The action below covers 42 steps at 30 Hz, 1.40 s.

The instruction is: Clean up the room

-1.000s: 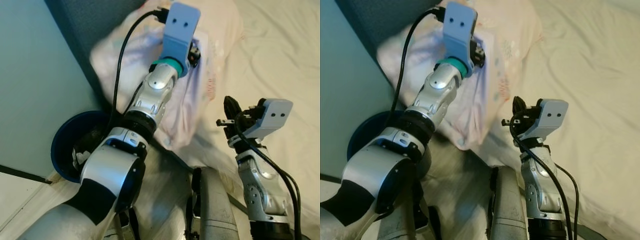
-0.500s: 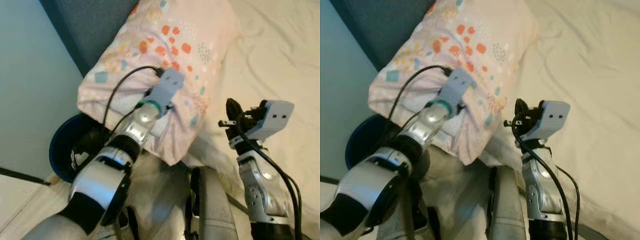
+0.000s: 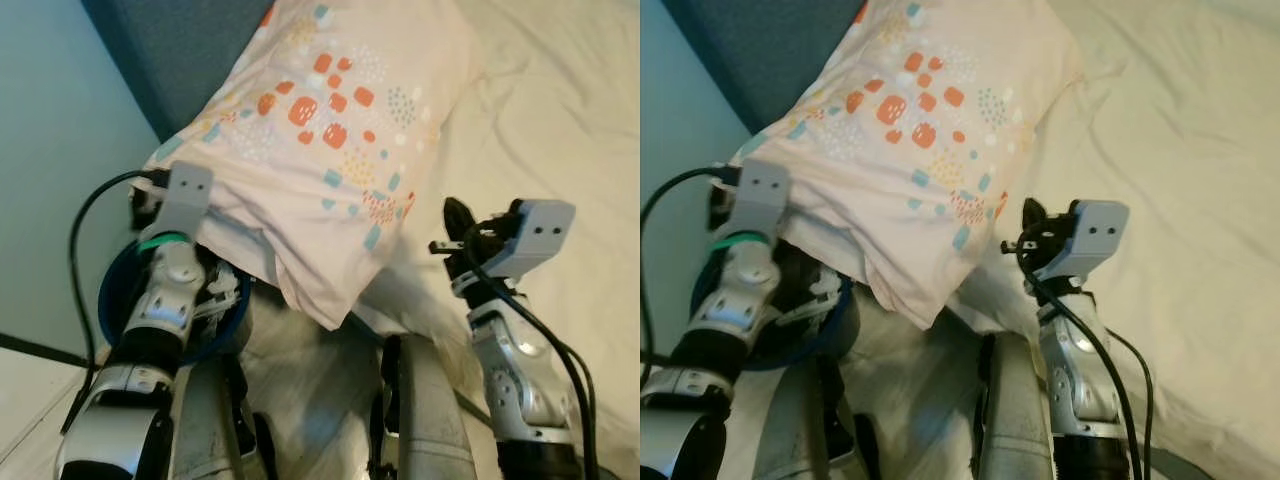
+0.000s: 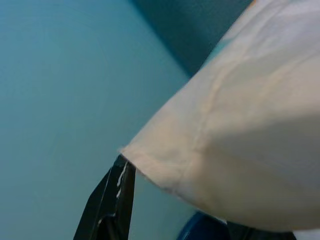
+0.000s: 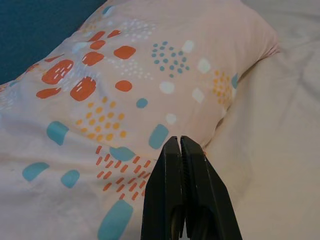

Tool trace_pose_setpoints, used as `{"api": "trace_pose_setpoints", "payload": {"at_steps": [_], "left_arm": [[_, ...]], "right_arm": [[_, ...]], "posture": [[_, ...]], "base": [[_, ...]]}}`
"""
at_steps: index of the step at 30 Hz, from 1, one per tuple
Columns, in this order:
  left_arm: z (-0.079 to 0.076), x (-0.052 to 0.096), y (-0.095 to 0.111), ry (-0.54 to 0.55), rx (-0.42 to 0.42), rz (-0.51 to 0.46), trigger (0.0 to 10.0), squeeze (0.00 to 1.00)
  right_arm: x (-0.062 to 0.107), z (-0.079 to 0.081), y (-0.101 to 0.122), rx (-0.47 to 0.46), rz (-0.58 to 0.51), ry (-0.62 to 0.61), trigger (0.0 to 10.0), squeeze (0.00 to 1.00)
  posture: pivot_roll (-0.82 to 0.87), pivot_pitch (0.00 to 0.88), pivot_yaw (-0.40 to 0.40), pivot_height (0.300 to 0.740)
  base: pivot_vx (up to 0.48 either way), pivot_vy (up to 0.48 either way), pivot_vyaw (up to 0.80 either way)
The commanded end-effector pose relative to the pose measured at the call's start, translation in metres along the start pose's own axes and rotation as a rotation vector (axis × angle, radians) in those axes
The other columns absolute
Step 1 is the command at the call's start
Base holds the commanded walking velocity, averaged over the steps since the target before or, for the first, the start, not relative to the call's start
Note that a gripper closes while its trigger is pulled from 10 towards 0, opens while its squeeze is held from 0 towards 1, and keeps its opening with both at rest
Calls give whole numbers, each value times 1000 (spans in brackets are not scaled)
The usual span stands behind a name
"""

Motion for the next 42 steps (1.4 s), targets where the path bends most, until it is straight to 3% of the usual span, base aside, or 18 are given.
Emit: {"api": "trace_pose_setpoints", "payload": {"at_steps": [1,2,4,7,9,10,12,13,15,16,17,19,20,21,22,32,37,42], "left_arm": [[-13,9,-2,-91,2,0,10000,0],[-13,9,-2,-91,2,0,10000,0],[-8,28,-7,-128,16,14,10000,0],[-5,38,-7,-143,31,7,10000,0],[9,72,11,-205,111,-87,10000,0],[9,72,11,-205,111,-87,10000,0],[27,97,38,-214,190,-191,10000,0],[27,97,38,-214,190,-191,10000,0],[40,105,60,-181,220,-269,10000,0],[40,105,60,-181,220,-269,10000,0],[50,105,80,-147,220,-326,10000,0],[52,103,86,-148,244,-332,10000,0],[47,100,94,-182,294,-334,10000,0],[47,100,94,-182,294,-334,10000,0],[37,97,97,-224,343,-327,10000,0],[3,87,117,-347,452,-324,10000,0],[-8,87,114,-399,480,-286,10000,0],[-24,85,97,-450,520,-190,10000,0]], "right_arm": [[2,2,-9,-10,28,11,10000,0],[2,2,-9,-10,28,11,10000,0],[7,2,-13,5,43,15,10000,0],[9,2,-15,16,47,17,10000,0],[20,4,-16,61,49,22,10000,0],[20,4,-16,61,49,22,10000,0],[25,8,-13,78,30,19,10000,0],[25,8,-13,78,30,19,10000,0],[26,13,-11,96,14,29,10000,0],[26,13,-11,96,14,29,10000,0],[23,17,-14,141,17,51,10000,0],[21,16,-15,160,19,55,10000,0],[16,13,-16,201,16,50,10000,0],[16,13,-16,201,16,50,10000,0],[12,11,-14,211,4,43,10000,0],[9,15,-20,214,0,37,10000,0],[11,22,-23,201,-1,44,10000,0],[14,24,-27,206,0,47,10000,0]], "posture": [[-99,242,79,565],[-99,242,79,565],[-99,226,90,565],[-93,217,100,565],[-70,194,88,565],[-70,194,88,565],[-58,181,73,565],[-58,181,73,565],[-54,167,60,565],[-54,167,60,565],[-44,144,36,565],[-42,138,29,565],[-41,130,20,565],[-41,130,20,565],[-39,113,11,575],[-51,83,24,610],[-60,81,28,620],[-66,79,26,640]], "base": [[0,0,0],[0,0,0],[0,0,0],[0,0,0],[0,0,0],[0,0,0],[0,0,0],[0,0,0],[0,0,0],[0,0,0],[0,0,0],[0,0,0],[0,0,0],[0,0,0],[0,0,0],[0,0,0],[0,0,0],[0,0,0]]}}
Point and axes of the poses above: a point about 5 cm out from each wrist's last joint towards the gripper, its own x axis pointing back from the gripper into the wrist, its own y axis along the axis of the wrist's last joint, z = x × y, the point moved 5 cm from there along -x, pointing out of the wrist towards the gripper
